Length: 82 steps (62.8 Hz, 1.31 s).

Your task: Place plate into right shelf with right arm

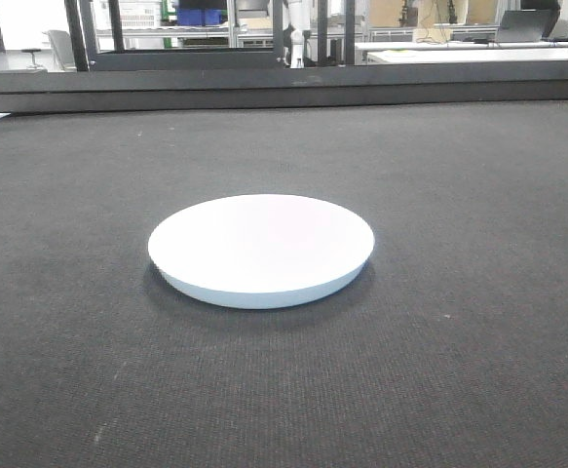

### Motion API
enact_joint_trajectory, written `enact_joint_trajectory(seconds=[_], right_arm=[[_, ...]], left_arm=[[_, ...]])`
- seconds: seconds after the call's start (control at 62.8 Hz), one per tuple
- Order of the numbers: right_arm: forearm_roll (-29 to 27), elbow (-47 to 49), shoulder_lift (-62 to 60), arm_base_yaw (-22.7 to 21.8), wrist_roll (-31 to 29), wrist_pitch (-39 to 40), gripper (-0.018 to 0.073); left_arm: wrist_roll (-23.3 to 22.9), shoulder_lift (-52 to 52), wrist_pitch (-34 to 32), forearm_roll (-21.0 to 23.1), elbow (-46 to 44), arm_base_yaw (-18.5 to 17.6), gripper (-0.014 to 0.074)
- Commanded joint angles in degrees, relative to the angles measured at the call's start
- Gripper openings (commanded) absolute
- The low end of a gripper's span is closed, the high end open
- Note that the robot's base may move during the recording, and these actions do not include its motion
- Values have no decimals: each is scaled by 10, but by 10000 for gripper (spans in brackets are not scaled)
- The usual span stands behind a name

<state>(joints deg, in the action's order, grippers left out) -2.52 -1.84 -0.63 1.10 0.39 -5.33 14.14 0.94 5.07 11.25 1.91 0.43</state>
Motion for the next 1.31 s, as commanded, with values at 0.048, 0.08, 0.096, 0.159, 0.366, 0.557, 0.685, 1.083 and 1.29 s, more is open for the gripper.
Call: enact_joint_trajectory(seconds=[0.048,0.08,0.096,0.159,0.366,0.557,0.685,1.083,1.29], right_arm=[[2,6,-8,1,-4,53,55],[2,6,-8,1,-4,53,55],[2,6,-8,1,-4,53,55],[2,6,-8,1,-4,53,55],[2,6,-8,1,-4,53,55],[2,6,-8,1,-4,60,55],[2,8,-8,1,1,81,55],[2,257,138,1,14,-137,290],[3,350,308,2,14,-173,573]], left_arm=[[-1,7,-47,2,5,1,-47],[-1,7,-47,2,5,1,-47],[-1,7,-47,2,5,1,-47],[-1,7,-47,2,5,1,-47],[-1,7,-47,2,5,1,-47],[-1,7,-47,2,5,1,-47],[-1,7,-47,2,5,1,-47],[-1,7,-47,2,5,1,-47],[-1,7,-47,2,5,1,-47]])
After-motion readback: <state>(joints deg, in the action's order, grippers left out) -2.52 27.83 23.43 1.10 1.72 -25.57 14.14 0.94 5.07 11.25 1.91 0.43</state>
